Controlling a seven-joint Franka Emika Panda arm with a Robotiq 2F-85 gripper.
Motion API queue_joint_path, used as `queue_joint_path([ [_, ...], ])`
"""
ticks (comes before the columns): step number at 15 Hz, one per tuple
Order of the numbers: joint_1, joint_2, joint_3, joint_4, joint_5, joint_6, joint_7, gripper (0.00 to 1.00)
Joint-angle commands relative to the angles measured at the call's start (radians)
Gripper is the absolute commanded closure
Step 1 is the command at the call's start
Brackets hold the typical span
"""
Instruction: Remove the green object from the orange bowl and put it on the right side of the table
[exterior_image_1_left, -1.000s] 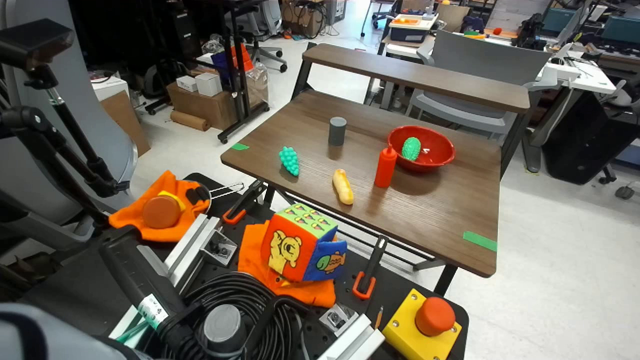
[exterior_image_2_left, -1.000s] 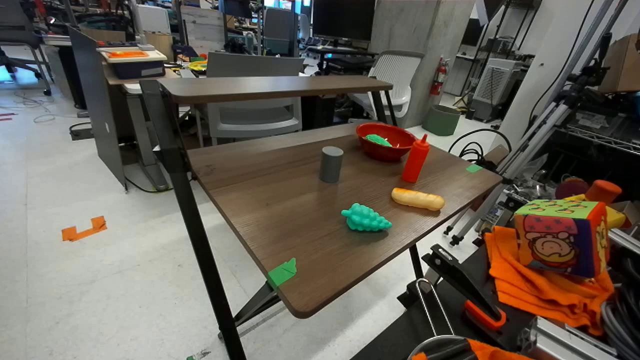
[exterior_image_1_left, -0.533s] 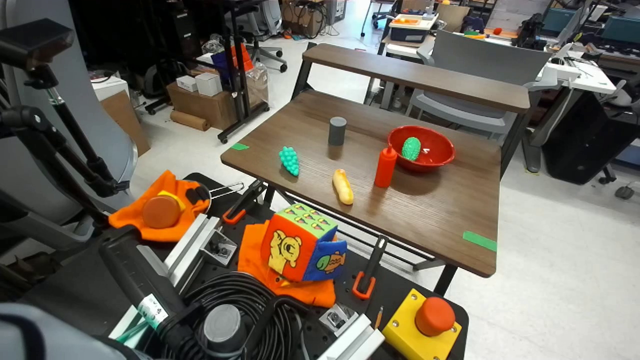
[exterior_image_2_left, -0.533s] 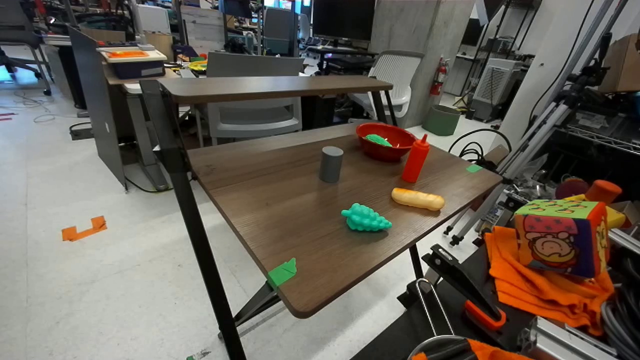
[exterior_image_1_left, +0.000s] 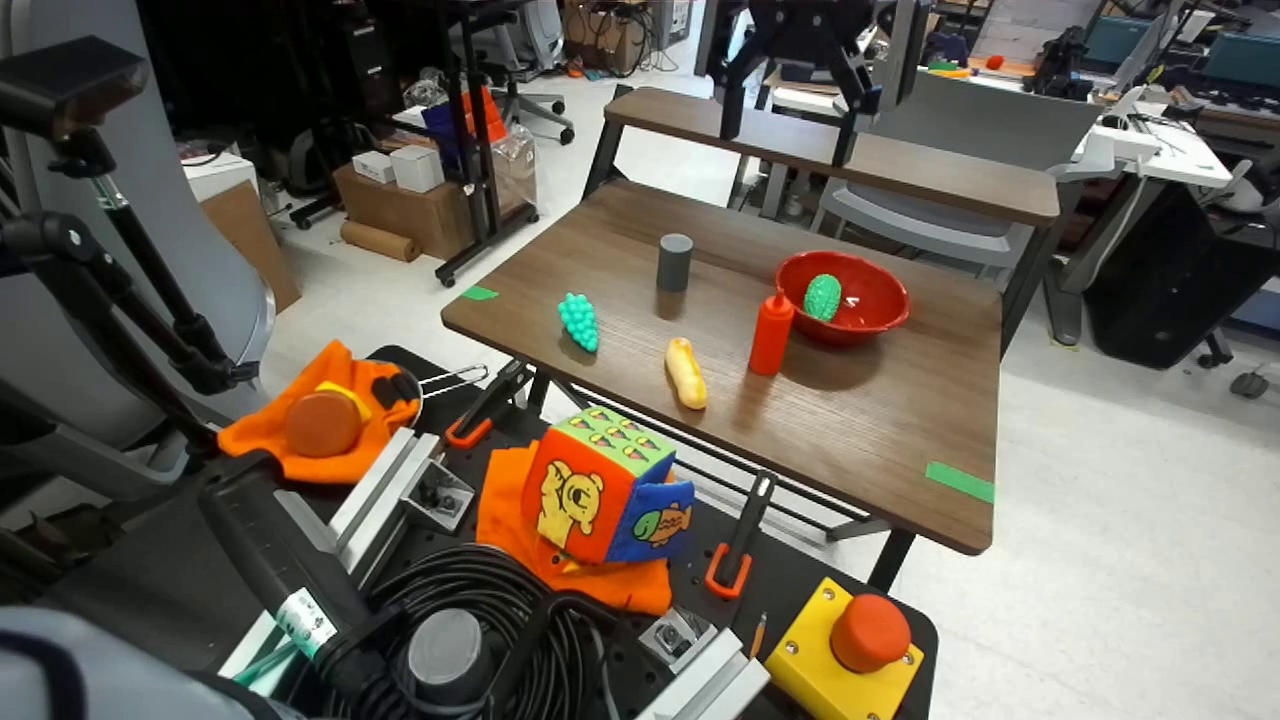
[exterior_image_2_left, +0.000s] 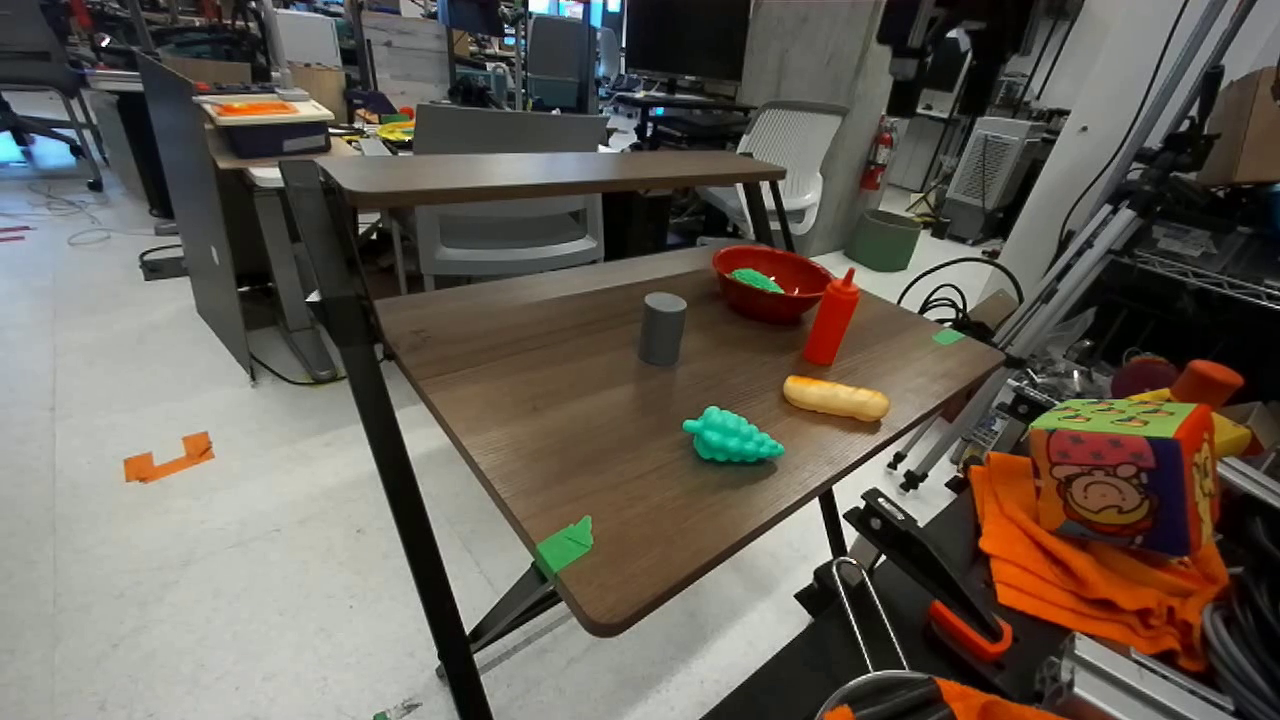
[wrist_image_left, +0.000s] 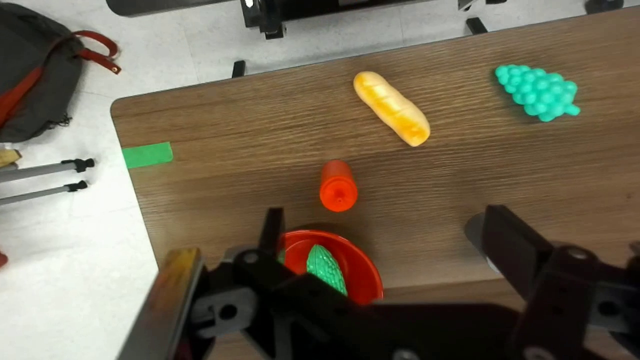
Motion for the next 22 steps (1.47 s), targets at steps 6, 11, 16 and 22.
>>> queue_joint_path([
  [6, 0.006, 0.315, -0.038, 0.292, -0.051, 0.121, 0.049, 0.0],
  [11, -0.002, 0.518, -0.054, 0.512, -0.012, 0.08, 0.032, 0.0],
  [16, -0.016, 0.689, -0.05, 0.682, 0.001, 0.02, -0.023, 0.0],
  [22, -0.05, 0.865, -0.038, 0.862, 0.036, -0.084, -0.102, 0.0],
])
